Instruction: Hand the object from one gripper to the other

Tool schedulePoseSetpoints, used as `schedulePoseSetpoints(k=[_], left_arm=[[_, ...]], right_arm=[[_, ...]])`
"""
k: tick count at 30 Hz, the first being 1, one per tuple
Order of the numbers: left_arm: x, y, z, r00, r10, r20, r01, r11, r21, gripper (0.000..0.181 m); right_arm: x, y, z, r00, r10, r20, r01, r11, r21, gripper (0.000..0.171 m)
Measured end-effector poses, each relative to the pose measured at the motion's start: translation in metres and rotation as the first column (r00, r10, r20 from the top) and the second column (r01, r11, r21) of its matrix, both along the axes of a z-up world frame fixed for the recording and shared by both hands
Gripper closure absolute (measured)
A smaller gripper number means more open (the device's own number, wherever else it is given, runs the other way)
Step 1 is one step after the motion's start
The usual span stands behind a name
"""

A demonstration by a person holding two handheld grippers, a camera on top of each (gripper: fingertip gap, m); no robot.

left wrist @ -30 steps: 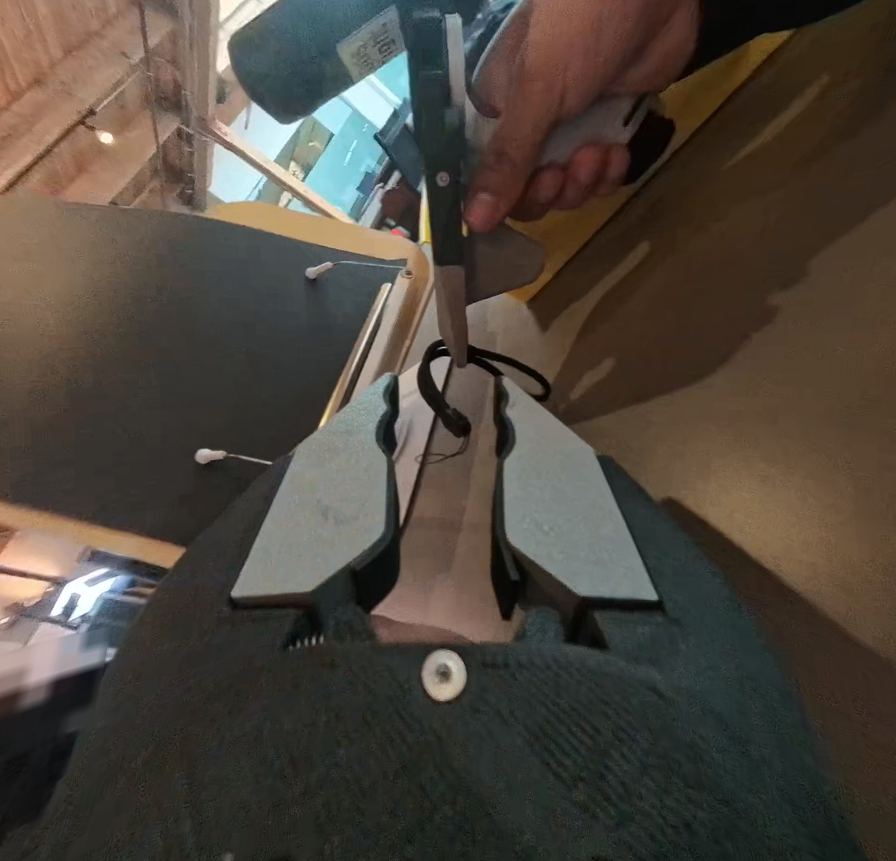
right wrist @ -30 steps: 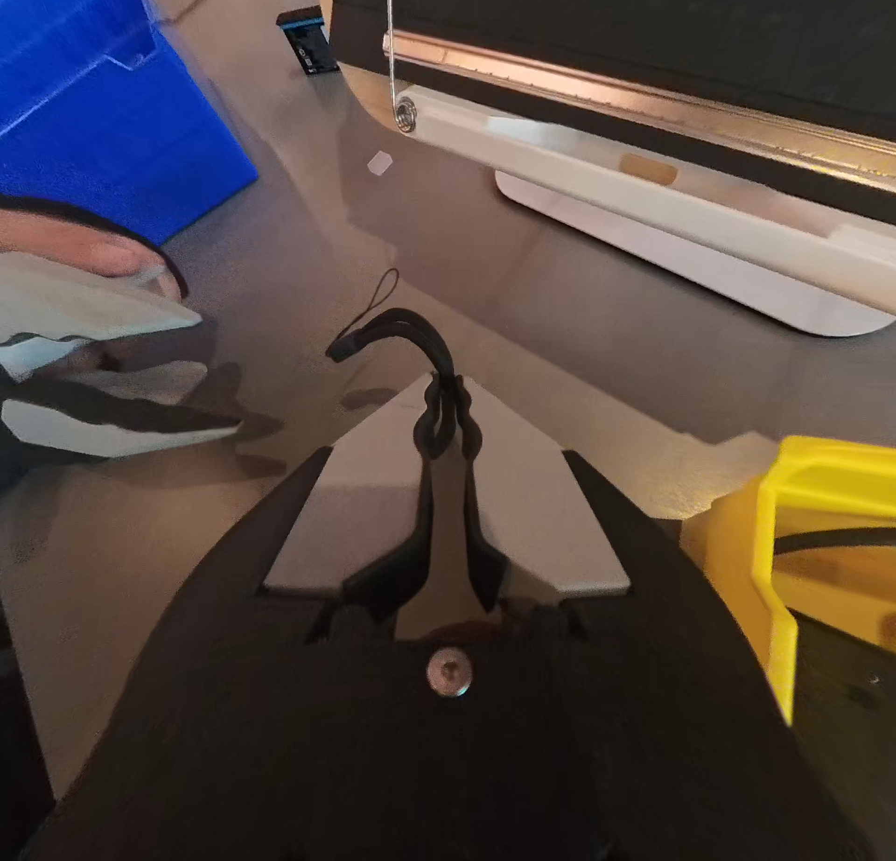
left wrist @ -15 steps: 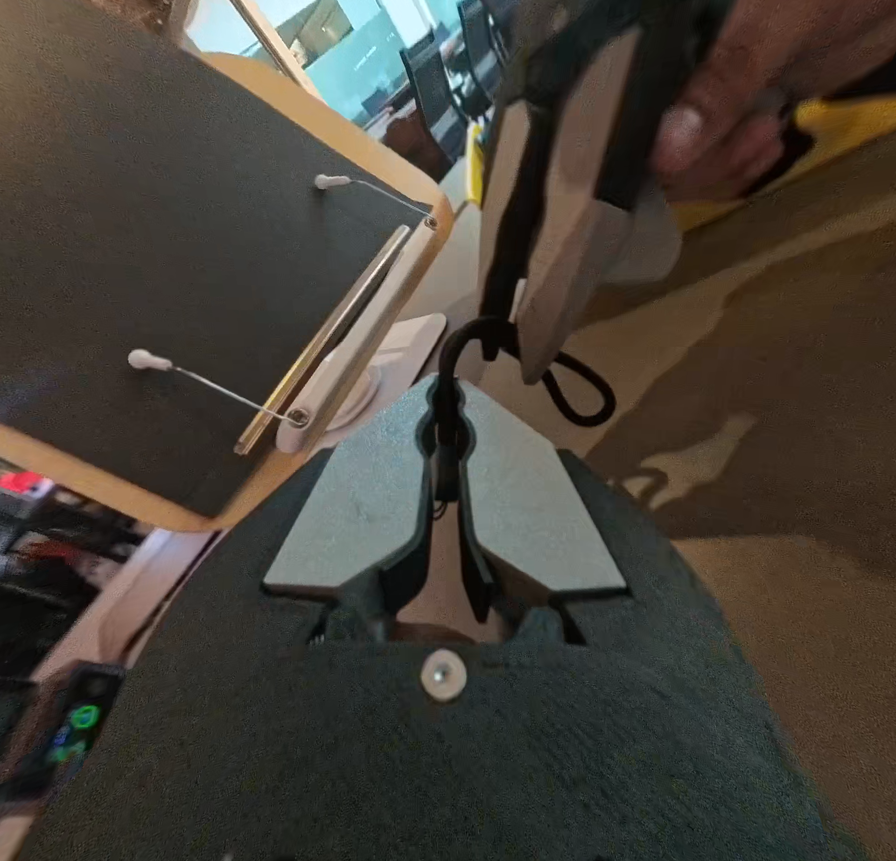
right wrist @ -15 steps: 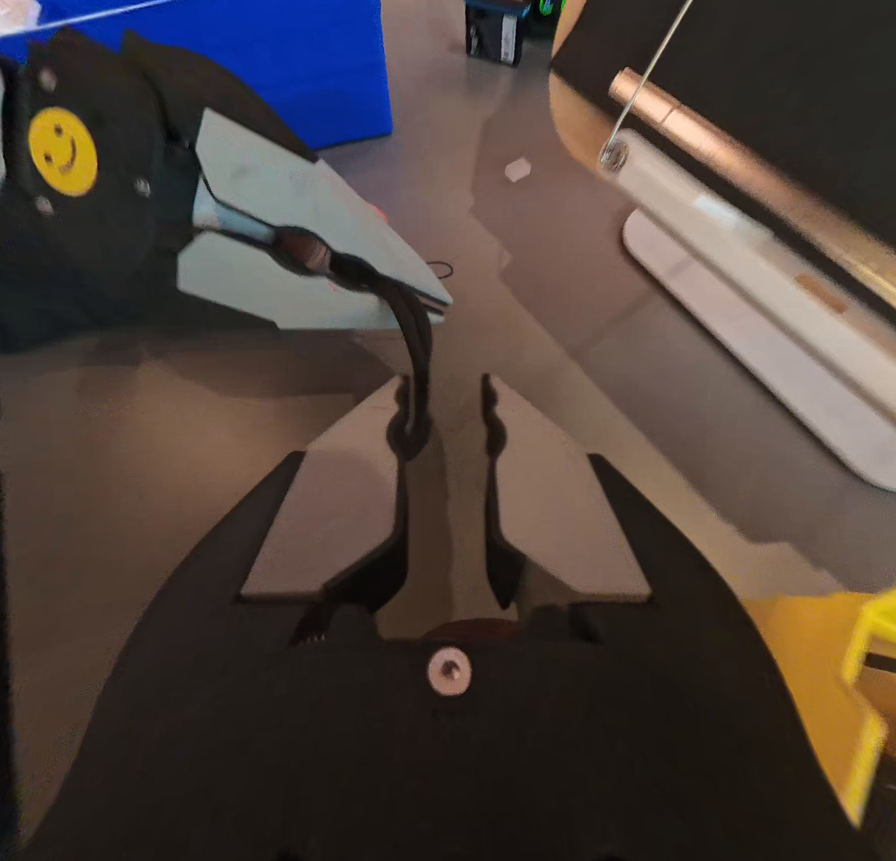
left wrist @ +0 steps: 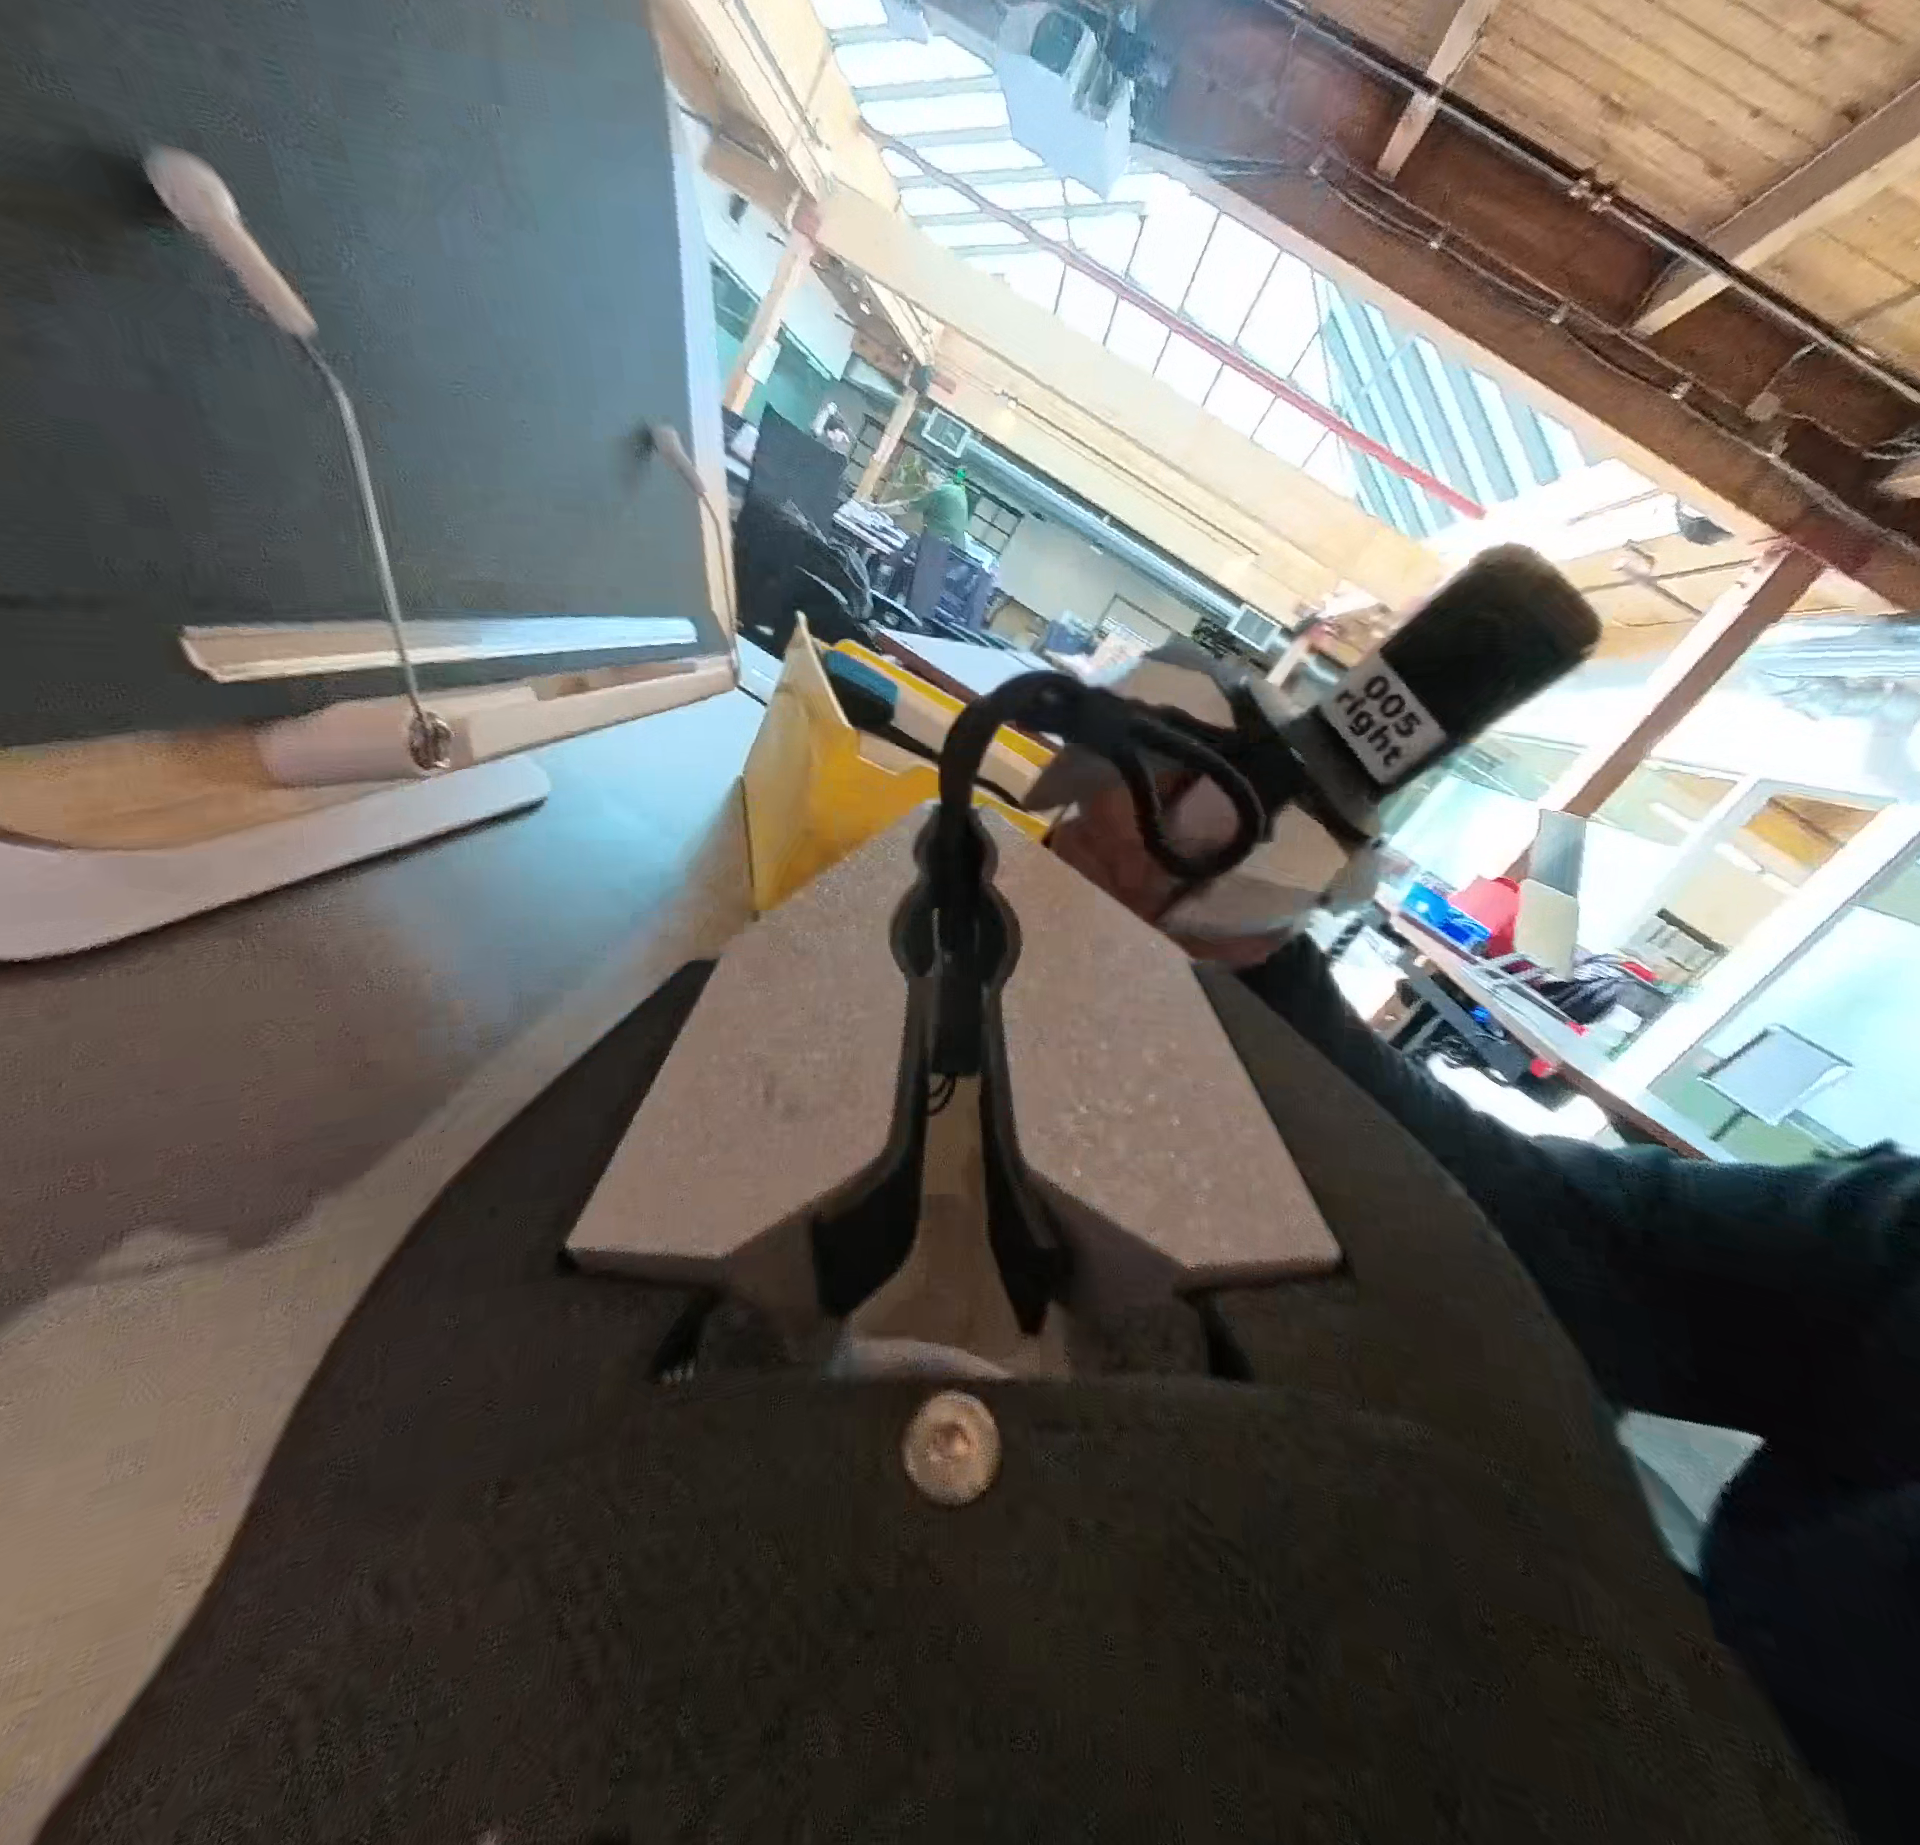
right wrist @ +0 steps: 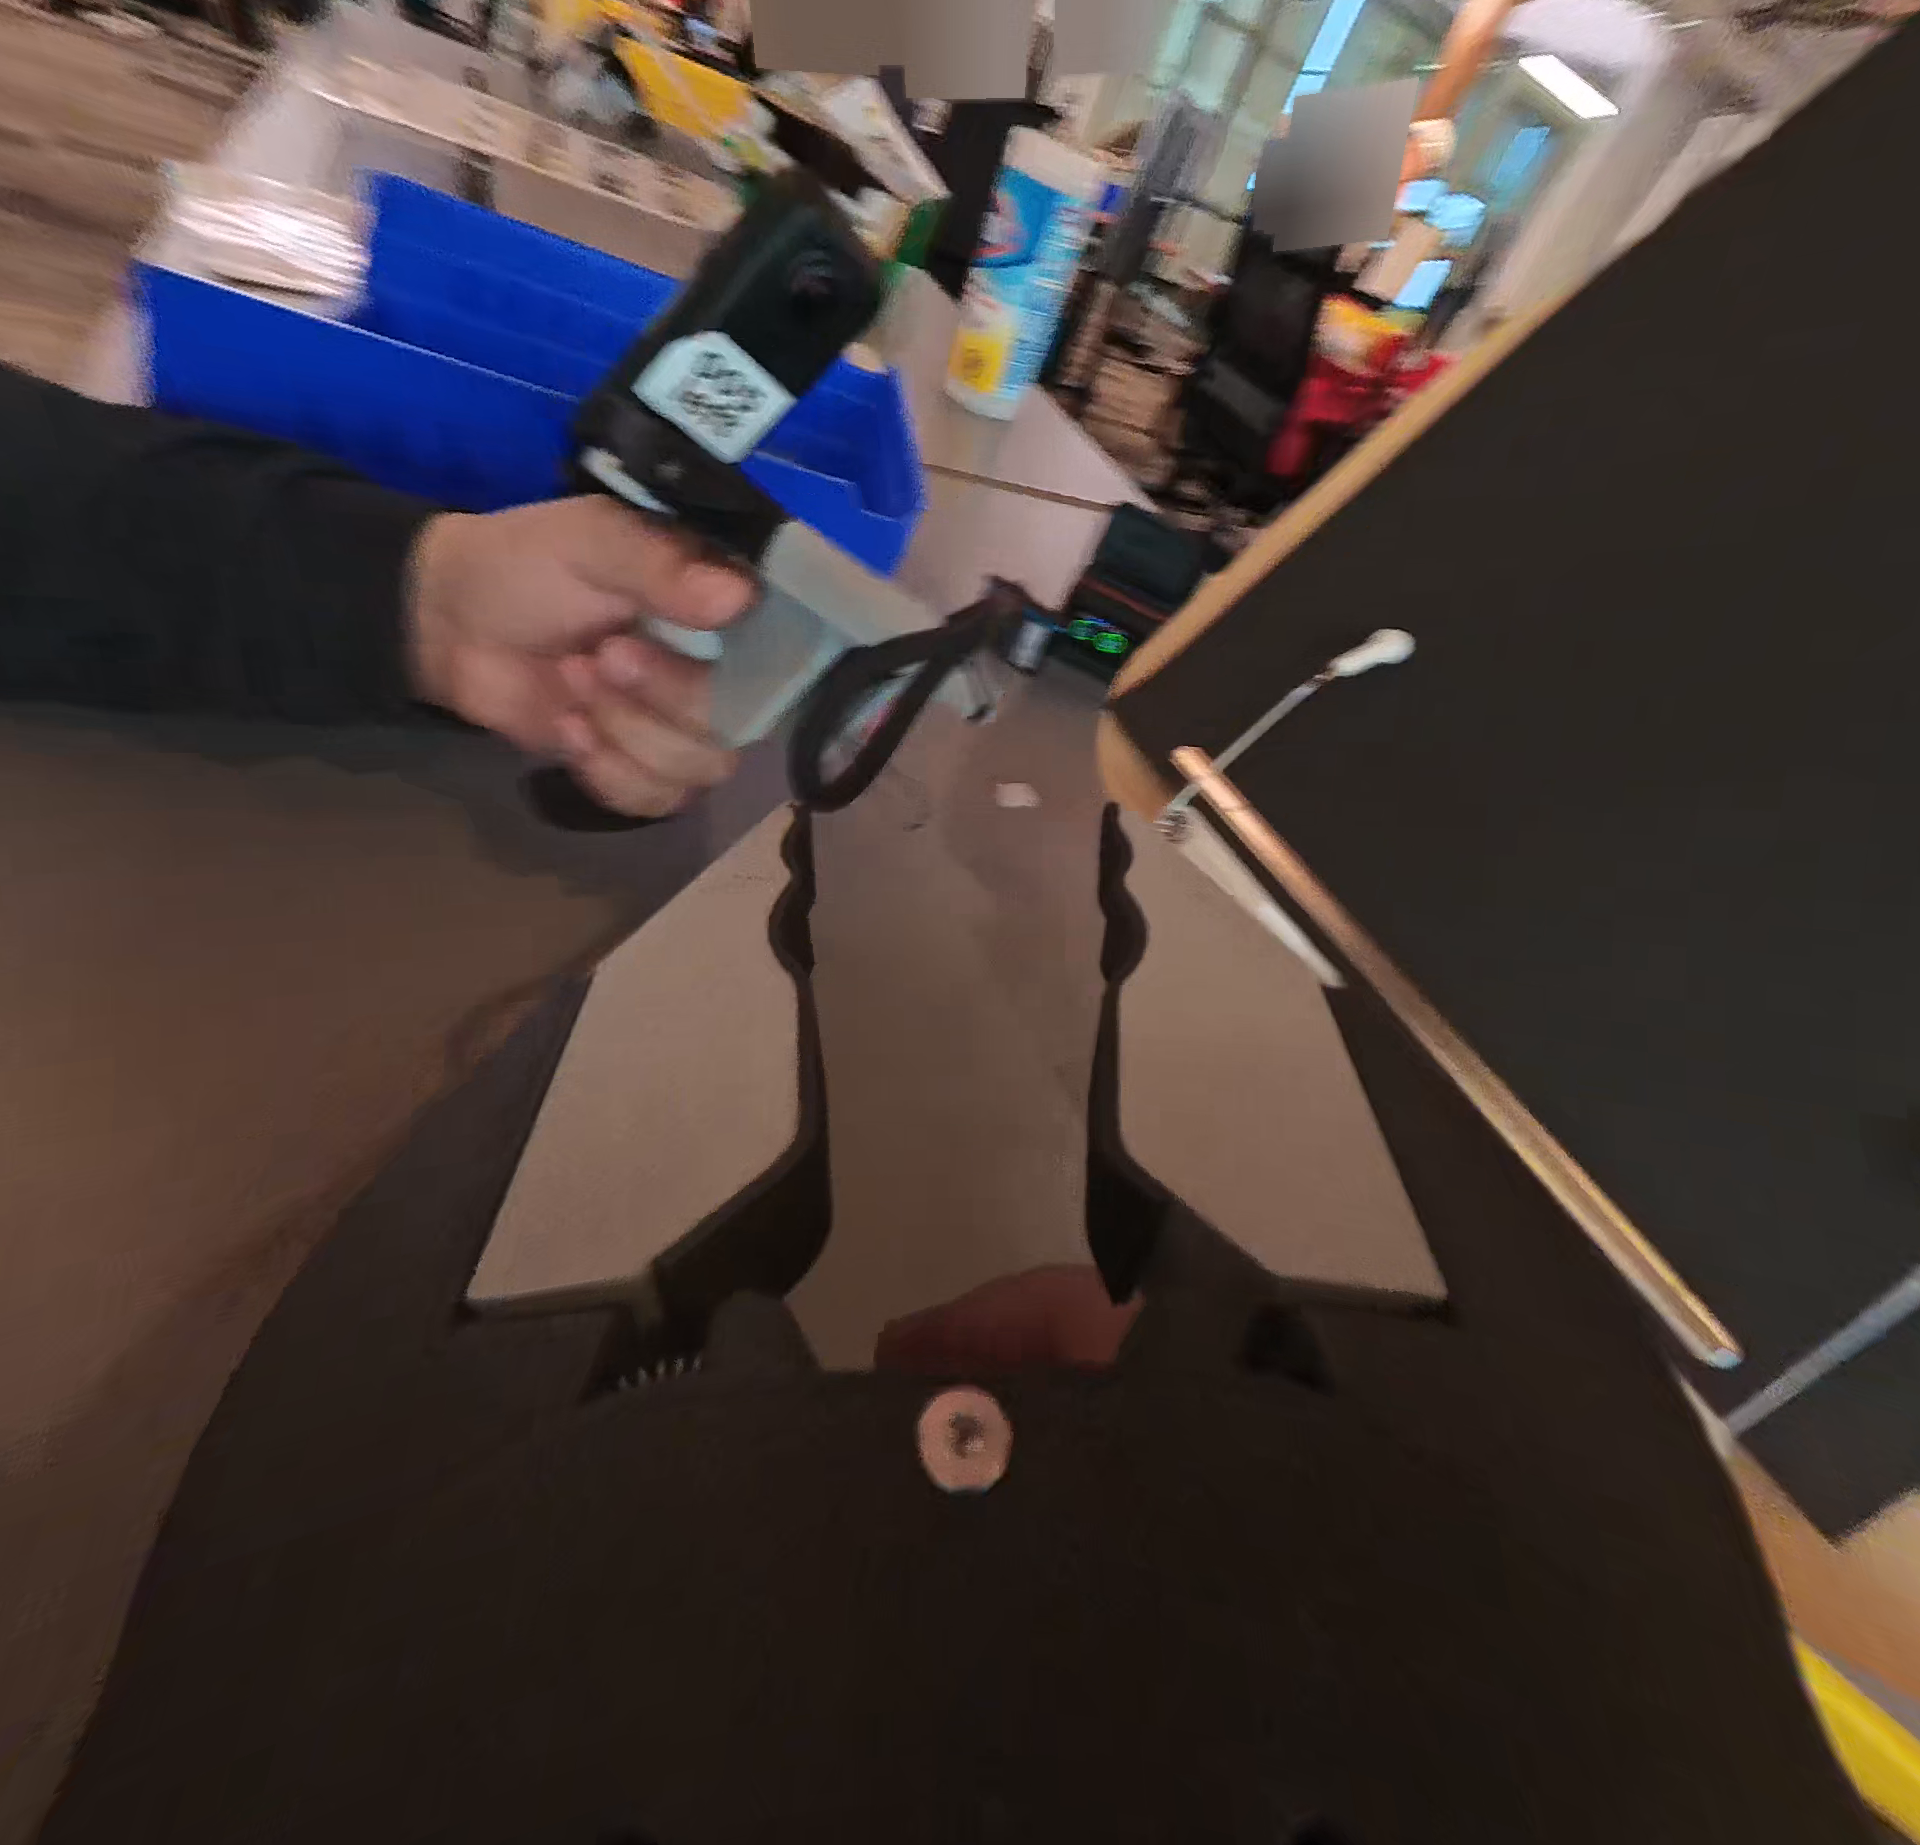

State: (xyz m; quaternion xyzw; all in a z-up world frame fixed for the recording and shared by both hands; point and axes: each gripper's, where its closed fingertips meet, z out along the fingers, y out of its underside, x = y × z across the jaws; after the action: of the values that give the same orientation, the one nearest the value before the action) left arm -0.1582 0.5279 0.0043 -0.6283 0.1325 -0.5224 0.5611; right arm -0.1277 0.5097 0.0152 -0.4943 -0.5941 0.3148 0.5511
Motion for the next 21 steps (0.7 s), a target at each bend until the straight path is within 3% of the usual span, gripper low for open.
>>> schedulePoseSetpoints(k=[2,4,6,8,11,14,17,19,21], left_arm=[[0.014,-0.006,-0.004,0.992,-0.106,0.061,0.11,0.991,-0.074,0.181],[0.027,-0.009,-0.013,0.984,-0.16,0.08,0.17,0.975,-0.141,0.181],[0.041,-0.012,-0.028,0.982,-0.185,-0.021,0.179,0.97,-0.164,0.181],[0.053,-0.021,-0.037,0.967,-0.233,-0.104,0.214,0.963,-0.166,0.181],[0.062,-0.029,-0.034,0.956,-0.259,-0.134,0.243,0.962,-0.128,0.181],[0.057,-0.03,-0.032,0.957,-0.244,-0.159,0.229,0.968,-0.103,0.181],[0.047,-0.021,-0.043,0.95,-0.168,-0.264,0.146,0.984,-0.101,0.181],[0.046,-0.023,-0.044,0.943,-0.176,-0.281,0.154,0.983,-0.1,0.181],[0.047,-0.024,-0.042,0.946,-0.18,-0.268,0.157,0.982,-0.107,0.181]], right_arm=[[-0.007,0.002,-0.001,0.999,-0.037,-0.025,0.038,0.999,0.031,0.107],[-0.011,0.0,0.001,0.997,-0.051,-0.058,0.055,0.996,0.066,0.107],[-0.011,-0.003,0.005,0.995,-0.042,-0.093,0.052,0.993,0.102,0.127],[-0.011,0.002,0.003,0.994,-0.066,-0.091,0.076,0.992,0.104,0.13],[-0.007,0.021,-0.009,0.989,-0.149,-0.021,0.15,0.986,0.074,0.171],[-0.004,0.037,-0.021,0.976,-0.209,0.056,0.21,0.978,-0.015,0.171],[-0.003,0.022,-0.016,0.993,-0.114,0.033,0.114,0.993,-0.014,0.171],[-0.002,0.01,-0.02,0.997,-0.043,0.07,0.044,0.999,-0.012,0.128],[-0.002,0.005,-0.032,0.99,-0.008,0.143,0.009,1.0,-0.006,0.125]])
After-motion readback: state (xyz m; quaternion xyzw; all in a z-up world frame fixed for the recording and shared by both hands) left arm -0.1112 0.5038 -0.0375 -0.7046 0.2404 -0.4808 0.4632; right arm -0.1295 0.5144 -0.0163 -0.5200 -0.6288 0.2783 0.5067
